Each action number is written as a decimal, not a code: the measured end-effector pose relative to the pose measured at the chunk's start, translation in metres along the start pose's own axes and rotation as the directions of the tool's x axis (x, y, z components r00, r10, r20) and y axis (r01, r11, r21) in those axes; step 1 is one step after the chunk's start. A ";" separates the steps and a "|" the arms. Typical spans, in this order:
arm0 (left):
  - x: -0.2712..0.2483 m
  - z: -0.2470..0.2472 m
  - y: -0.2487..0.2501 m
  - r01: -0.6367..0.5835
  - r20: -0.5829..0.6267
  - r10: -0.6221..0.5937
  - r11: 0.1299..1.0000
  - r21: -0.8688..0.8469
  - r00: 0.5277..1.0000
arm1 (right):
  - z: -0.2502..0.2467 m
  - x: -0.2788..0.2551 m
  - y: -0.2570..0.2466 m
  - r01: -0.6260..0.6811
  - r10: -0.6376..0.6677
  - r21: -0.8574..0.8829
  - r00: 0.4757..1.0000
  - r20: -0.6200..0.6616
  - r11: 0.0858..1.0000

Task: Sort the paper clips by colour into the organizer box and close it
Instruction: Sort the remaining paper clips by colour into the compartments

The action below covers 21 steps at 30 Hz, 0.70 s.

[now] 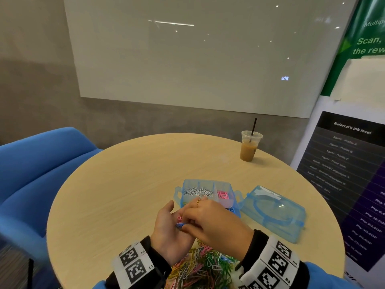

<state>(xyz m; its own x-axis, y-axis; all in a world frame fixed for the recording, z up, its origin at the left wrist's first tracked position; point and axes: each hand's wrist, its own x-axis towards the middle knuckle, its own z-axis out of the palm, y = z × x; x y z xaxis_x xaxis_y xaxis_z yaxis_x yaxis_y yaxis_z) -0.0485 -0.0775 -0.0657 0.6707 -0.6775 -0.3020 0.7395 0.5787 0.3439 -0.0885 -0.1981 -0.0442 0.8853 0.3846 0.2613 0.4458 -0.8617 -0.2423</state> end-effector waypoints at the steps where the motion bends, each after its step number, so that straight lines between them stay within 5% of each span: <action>1: 0.000 0.001 0.000 0.004 0.014 -0.004 1.000 -0.005 1.000 | 0.001 0.000 0.001 -0.015 0.015 0.006 1.000 -0.003 1.000; 8: 0.002 0.001 0.004 -0.029 -0.067 0.027 0.999 -0.030 0.997 | -0.016 -0.011 0.013 -0.173 0.209 0.290 0.973 -0.100 0.941; 12: 0.000 0.003 0.008 -0.023 -0.082 0.025 1.000 0.018 0.996 | -0.026 -0.023 0.054 -0.439 0.464 0.153 0.854 -0.237 0.886; 15: -0.002 0.003 0.008 -0.005 -0.058 0.007 0.999 0.038 0.998 | -0.022 -0.030 0.072 -0.543 0.528 -0.075 0.835 -0.155 0.836; 17: -0.003 0.005 0.007 -0.003 -0.040 0.004 0.999 0.038 0.999 | -0.018 -0.031 0.067 -0.442 0.422 -0.087 0.889 -0.179 0.893; 21: -0.004 0.009 0.002 0.018 -0.003 -0.018 1.000 0.014 1.000 | -0.009 -0.021 0.027 -0.079 0.123 0.247 0.978 -0.170 0.966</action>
<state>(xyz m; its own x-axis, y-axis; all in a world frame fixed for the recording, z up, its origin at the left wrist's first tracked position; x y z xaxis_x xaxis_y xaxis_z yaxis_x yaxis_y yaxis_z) -0.0503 -0.0771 -0.0557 0.6574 -0.6862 -0.3112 0.7506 0.5601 0.3506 -0.0964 -0.2323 -0.0480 0.8980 0.2135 0.3847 0.3936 -0.7807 -0.4854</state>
